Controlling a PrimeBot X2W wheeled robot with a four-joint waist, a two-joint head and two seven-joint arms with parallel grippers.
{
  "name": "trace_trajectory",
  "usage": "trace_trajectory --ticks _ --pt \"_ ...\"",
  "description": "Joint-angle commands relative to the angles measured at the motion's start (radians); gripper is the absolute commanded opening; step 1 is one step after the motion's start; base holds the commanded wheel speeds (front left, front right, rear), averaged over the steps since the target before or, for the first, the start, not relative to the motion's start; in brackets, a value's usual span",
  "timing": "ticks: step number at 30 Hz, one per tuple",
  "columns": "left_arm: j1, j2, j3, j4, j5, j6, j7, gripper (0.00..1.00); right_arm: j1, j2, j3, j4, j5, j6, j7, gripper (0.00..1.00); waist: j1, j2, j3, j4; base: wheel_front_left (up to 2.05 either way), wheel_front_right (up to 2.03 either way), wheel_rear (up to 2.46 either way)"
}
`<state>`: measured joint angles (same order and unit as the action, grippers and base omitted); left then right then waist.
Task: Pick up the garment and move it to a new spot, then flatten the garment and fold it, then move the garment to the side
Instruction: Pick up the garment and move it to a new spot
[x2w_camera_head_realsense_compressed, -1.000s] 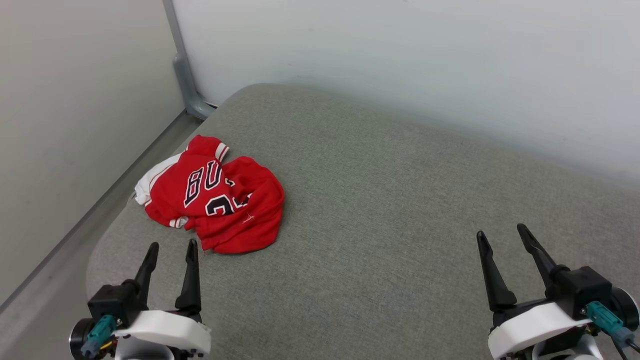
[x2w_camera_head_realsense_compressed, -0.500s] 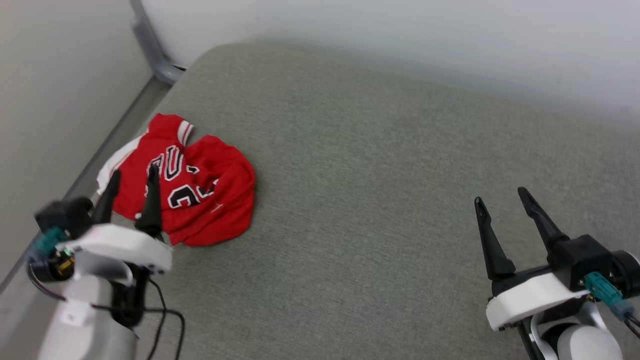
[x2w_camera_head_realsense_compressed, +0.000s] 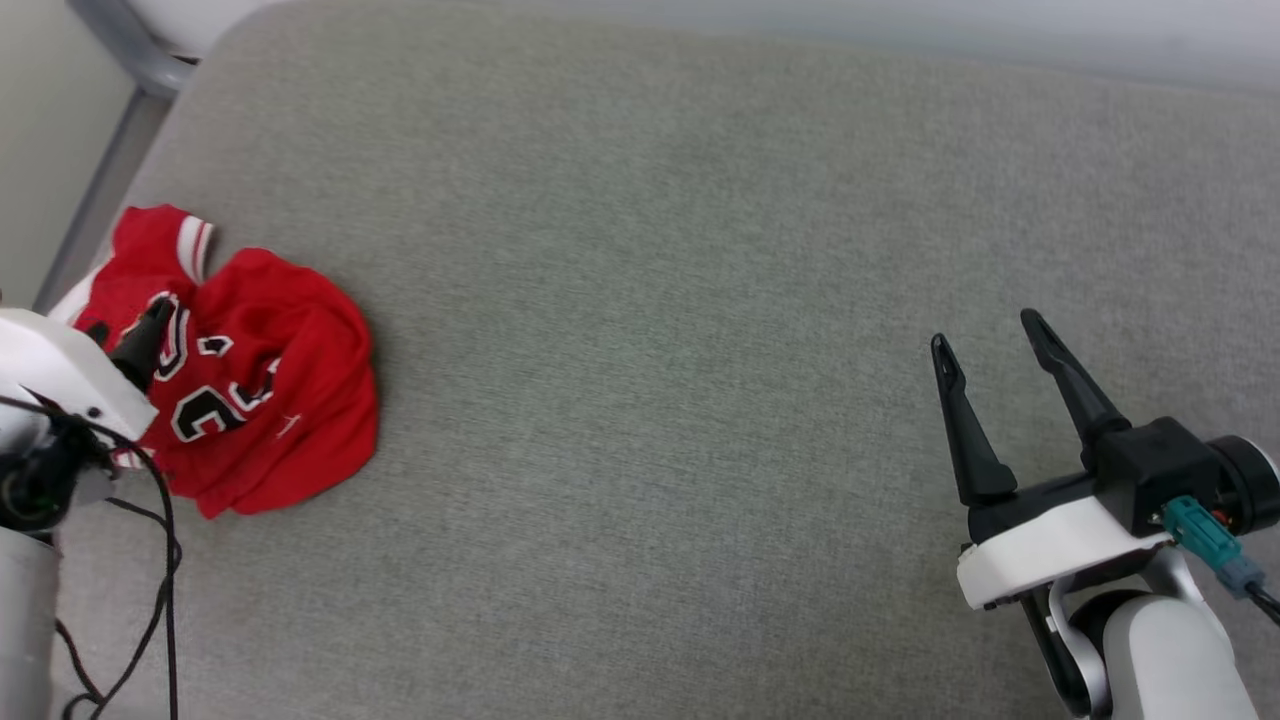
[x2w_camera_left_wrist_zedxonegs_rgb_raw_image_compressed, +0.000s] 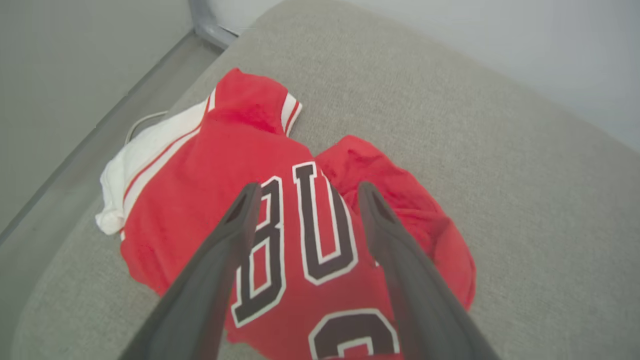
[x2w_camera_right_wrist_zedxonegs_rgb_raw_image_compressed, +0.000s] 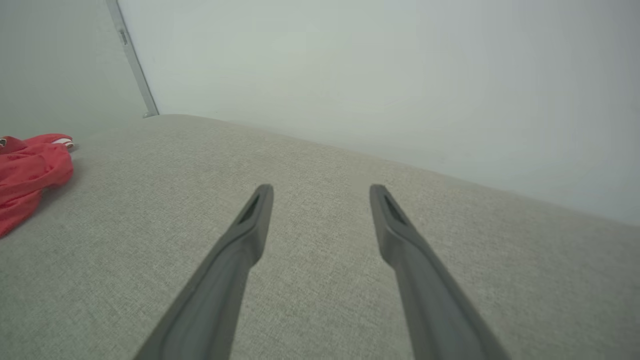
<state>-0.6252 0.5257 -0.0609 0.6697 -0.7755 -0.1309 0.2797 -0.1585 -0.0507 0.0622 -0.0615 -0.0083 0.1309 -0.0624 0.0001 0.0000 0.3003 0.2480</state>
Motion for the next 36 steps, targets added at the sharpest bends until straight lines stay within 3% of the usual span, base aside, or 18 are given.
trace_trajectory --ticks 1,5,11,12,13,15,19,24,26,27,36 --pt "-0.026 0.018 -0.005 0.020 -0.023 0.000 0.051 1.00 -0.021 0.000 0.002 0.000 -0.007 0.000 -0.007 1.00 -0.0001 0.0000 0.047 -0.035 0.00 0.00 0.00" --pt "-0.056 0.047 -0.024 0.070 -0.063 0.000 0.184 1.00 -0.049 0.000 0.008 0.001 -0.015 0.000 -0.013 1.00 -0.0001 0.0000 0.092 -0.056 0.00 0.00 0.00" --pt "-0.071 0.045 -0.047 0.140 -0.095 0.016 0.335 1.00 -0.084 0.000 0.015 0.007 -0.018 0.000 -0.019 1.00 -0.0001 0.0000 0.136 -0.078 0.00 0.00 0.00" --pt "-0.067 0.036 -0.052 0.149 -0.098 0.019 0.350 0.87 -0.088 0.000 0.014 0.009 -0.018 0.000 -0.020 1.00 -0.0001 0.0000 0.138 -0.079 0.00 0.00 0.00" --pt "-0.061 0.023 -0.056 0.156 -0.104 0.021 0.364 0.48 -0.091 0.000 0.013 0.011 -0.018 0.000 -0.022 1.00 -0.0001 0.0000 0.140 -0.080 0.00 0.00 0.00" --pt "-0.057 0.003 -0.062 0.163 -0.106 0.023 0.364 0.00 -0.093 0.000 0.012 0.015 -0.017 0.000 -0.024 1.00 -0.0001 0.0000 0.139 -0.083 0.00 0.00 0.00" --pt "-0.053 -0.017 -0.076 0.179 -0.097 0.026 0.357 0.00 -0.093 0.000 0.005 0.023 -0.011 0.000 -0.025 1.00 -0.0001 0.0000 0.123 -0.084 0.00 0.00 0.00" --pt "-0.084 0.016 -0.089 0.164 -0.050 0.023 0.270 0.00 -0.081 0.000 -0.008 0.031 -0.008 0.000 -0.024 1.00 -0.0001 0.0000 0.082 -0.074 0.00 0.00 0.00" --pt "-0.104 0.032 -0.088 0.148 -0.027 0.023 0.203 0.00 -0.072 0.000 -0.014 0.034 -0.003 0.000 -0.027 1.00 -0.0001 0.0000 0.060 -0.068 0.00 0.00 0.00" --pt "-0.110 0.043 -0.093 0.136 0.003 0.019 0.108 0.00 -0.054 0.000 -0.024 0.043 0.006 0.000 -0.034 1.00 -0.0001 0.0000 0.018 -0.060 0.00 0.00 0.00" --pt "-0.136 0.029 -0.119 0.095 0.077 0.010 -0.141 0.00 0.004 0.000 -0.067 0.058 0.041 0.000 -0.044 1.00 -0.0001 0.0000 -0.099 -0.044 0.00 0.00 0.00"
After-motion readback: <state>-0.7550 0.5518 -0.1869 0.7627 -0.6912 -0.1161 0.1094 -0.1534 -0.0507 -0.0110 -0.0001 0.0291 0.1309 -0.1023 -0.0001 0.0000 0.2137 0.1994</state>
